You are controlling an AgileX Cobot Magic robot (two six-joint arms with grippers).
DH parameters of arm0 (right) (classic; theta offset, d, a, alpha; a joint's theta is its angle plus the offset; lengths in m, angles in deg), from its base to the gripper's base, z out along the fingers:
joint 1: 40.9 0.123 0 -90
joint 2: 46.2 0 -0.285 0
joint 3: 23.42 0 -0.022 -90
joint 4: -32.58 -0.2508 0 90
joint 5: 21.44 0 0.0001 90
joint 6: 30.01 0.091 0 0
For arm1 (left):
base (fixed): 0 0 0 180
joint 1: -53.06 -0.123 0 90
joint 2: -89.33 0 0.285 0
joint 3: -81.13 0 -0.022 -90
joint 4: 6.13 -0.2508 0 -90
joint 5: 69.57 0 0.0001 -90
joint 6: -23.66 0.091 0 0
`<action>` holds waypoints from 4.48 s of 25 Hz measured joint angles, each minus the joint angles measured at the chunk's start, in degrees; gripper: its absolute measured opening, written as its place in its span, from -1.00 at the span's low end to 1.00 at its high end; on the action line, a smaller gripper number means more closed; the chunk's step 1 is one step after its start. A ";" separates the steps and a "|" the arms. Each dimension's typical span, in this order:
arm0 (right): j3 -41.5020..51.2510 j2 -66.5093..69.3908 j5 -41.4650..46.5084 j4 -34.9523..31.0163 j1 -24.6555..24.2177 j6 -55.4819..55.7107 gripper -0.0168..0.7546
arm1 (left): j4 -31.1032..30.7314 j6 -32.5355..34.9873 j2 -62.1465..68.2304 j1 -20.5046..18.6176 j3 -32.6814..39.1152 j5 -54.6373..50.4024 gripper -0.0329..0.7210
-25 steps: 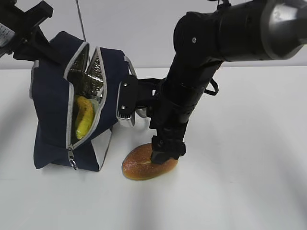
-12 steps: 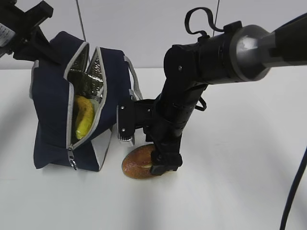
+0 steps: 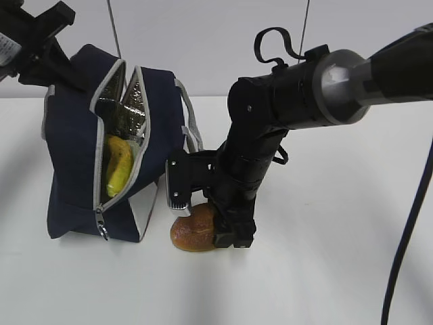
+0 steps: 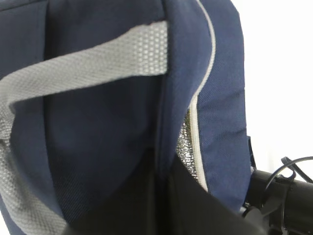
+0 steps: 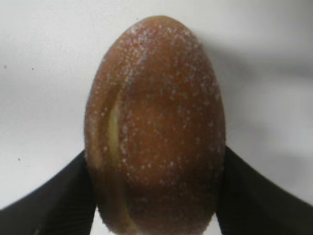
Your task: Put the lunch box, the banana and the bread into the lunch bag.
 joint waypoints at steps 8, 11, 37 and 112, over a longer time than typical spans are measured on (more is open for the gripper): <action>-0.60 -0.96 6.35 0.00 0.00 0.60 0.10 | -0.31 0.04 0.00 0.00 0.00 0.00 -0.92; -0.60 -4.35 9.75 0.00 0.00 1.94 0.09 | -0.31 0.04 0.00 0.00 0.00 0.00 -0.92; -4.32 -18.17 -12.33 -19.03 0.00 25.44 0.09 | 2.00 0.13 0.00 0.00 0.00 0.72 -0.92; -17.28 -1.54 7.65 -43.07 -17.24 40.93 0.09 | 2.18 0.13 0.00 0.00 0.00 0.26 -0.92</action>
